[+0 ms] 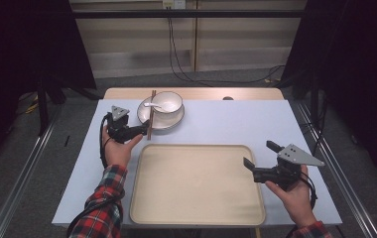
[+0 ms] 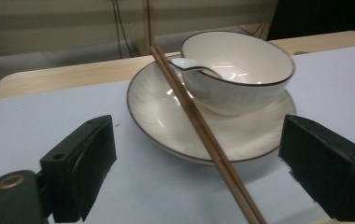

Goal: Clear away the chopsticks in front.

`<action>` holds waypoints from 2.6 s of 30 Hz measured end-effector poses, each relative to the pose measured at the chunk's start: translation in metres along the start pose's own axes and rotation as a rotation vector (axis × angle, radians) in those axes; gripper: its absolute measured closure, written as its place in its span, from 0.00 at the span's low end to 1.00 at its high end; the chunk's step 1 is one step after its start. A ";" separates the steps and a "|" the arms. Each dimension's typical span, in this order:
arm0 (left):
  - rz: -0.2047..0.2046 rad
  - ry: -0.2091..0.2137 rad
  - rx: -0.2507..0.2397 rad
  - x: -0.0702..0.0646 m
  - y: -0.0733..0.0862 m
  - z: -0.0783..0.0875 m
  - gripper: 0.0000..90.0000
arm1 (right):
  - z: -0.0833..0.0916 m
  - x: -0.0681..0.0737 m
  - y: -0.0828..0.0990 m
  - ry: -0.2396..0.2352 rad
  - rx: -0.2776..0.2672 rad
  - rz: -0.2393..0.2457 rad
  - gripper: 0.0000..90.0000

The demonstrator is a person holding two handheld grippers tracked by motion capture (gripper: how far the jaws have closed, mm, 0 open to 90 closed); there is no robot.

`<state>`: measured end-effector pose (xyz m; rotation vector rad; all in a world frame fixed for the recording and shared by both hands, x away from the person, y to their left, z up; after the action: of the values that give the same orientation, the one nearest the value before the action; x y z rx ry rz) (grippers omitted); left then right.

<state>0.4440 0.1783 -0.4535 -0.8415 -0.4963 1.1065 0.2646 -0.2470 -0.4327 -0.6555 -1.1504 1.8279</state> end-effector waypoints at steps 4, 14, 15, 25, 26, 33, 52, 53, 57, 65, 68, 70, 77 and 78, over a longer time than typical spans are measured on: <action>0.028 -0.012 0.021 0.005 0.000 -0.010 0.29 | 0.000 0.000 -0.001 0.002 -0.002 -0.002 0.02; 0.043 -0.004 0.083 0.001 -0.005 -0.032 0.50 | -0.002 0.000 -0.001 -0.006 -0.001 -0.006 0.03; 0.040 -0.003 0.099 0.001 -0.005 -0.036 0.54 | -0.002 -0.001 -0.001 -0.013 0.003 -0.007 0.03; 0.075 0.005 0.132 -0.002 -0.010 -0.052 0.70 | -0.001 -0.001 -0.001 -0.012 -0.001 -0.014 0.03; 0.071 0.001 0.136 -0.002 -0.010 -0.053 0.70 | -0.001 -0.001 -0.001 -0.011 -0.003 -0.012 0.03; 0.107 -0.003 0.150 -0.002 -0.011 -0.058 0.74 | -0.002 -0.001 -0.001 -0.019 0.001 -0.005 0.03; 0.162 -0.041 0.198 -0.007 -0.009 -0.066 0.95 | -0.003 0.001 -0.001 -0.060 -0.007 -0.021 0.02; 0.192 -0.049 0.191 -0.007 -0.010 -0.066 0.95 | -0.003 0.000 -0.001 -0.053 -0.008 -0.019 0.02; 0.202 -0.069 0.193 -0.007 -0.011 -0.064 0.95 | -0.002 0.001 -0.002 -0.065 -0.011 -0.013 0.02; 0.285 -0.081 0.169 -0.003 -0.006 -0.043 0.95 | -0.004 0.002 -0.002 -0.059 -0.012 -0.011 0.02; 0.288 -0.080 0.165 -0.002 -0.003 -0.037 0.95 | -0.004 0.001 -0.001 -0.060 -0.004 0.006 0.02; 0.285 -0.086 0.160 -0.002 -0.001 -0.031 0.95 | -0.004 0.003 -0.002 -0.064 -0.014 -0.006 0.02; 0.324 -0.071 0.148 -0.004 0.010 -0.009 0.95 | -0.004 0.003 -0.003 -0.065 -0.015 0.004 0.02; 0.335 -0.074 0.139 -0.004 0.014 -0.003 0.95 | -0.003 0.003 -0.003 -0.070 -0.015 0.005 0.02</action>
<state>0.4369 0.1758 -0.4662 -0.7805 -0.3414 1.4667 0.2668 -0.2425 -0.4315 -0.6071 -1.2107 1.8610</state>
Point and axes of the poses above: each handheld gripper's, and its own axes: z roughly backward along the jaws, y roughly out of its underside, x roughly to its left, the point moved 3 cm from there along -z, roughly forward along the jaws, and after that the axes turned 10 degrees about x, right-handed, at the moved point
